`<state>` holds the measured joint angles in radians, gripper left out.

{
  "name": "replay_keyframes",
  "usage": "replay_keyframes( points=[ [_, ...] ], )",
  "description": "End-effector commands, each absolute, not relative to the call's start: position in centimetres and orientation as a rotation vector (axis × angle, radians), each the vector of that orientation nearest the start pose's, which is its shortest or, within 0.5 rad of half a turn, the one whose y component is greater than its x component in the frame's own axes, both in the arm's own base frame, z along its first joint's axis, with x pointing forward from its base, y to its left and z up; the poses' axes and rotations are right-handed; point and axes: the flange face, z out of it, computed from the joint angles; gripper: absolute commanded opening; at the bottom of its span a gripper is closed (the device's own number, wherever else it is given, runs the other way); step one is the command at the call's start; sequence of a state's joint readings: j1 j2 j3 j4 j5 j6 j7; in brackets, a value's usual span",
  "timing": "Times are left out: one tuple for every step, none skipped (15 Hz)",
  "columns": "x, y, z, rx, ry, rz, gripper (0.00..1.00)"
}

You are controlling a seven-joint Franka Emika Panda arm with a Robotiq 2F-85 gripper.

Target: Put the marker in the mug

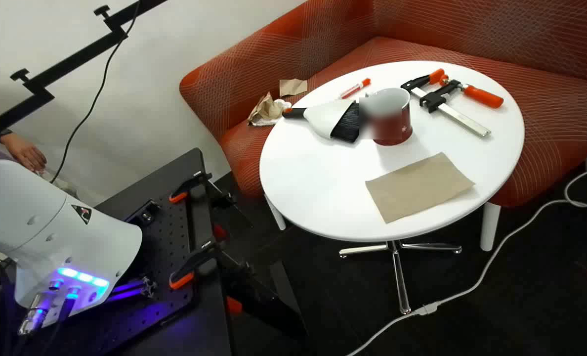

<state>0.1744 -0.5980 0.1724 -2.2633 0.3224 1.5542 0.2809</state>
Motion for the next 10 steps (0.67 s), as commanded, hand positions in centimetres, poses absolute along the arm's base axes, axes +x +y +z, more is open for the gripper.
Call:
replay_keyframes(
  points=[
    [32.3, 16.6, 57.0, -2.949, -0.025, 0.264, 1.0],
    [32.3, 16.6, 57.0, -2.949, -0.025, 0.264, 1.0],
    [32.3, 16.6, 57.0, -2.949, -0.025, 0.264, 1.0],
    [32.3, 16.6, 57.0, -2.949, -0.025, 0.264, 1.0],
    [32.3, 16.6, 57.0, -2.949, -0.025, 0.264, 1.0],
    [32.5, 16.6, 56.8, -2.952, -0.03, 0.251, 1.0],
    [33.0, 16.6, 56.7, -2.963, -0.016, 0.228, 1.0],
    [33.6, 16.4, 56.4, -2.974, 0.004, 0.208, 1.0],
    [34.6, 16.2, 55.9, -2.977, 0.012, 0.182, 1.0],
    [35.5, 16.0, 55.4, -2.981, 0.029, 0.154, 1.0]
  ],
)
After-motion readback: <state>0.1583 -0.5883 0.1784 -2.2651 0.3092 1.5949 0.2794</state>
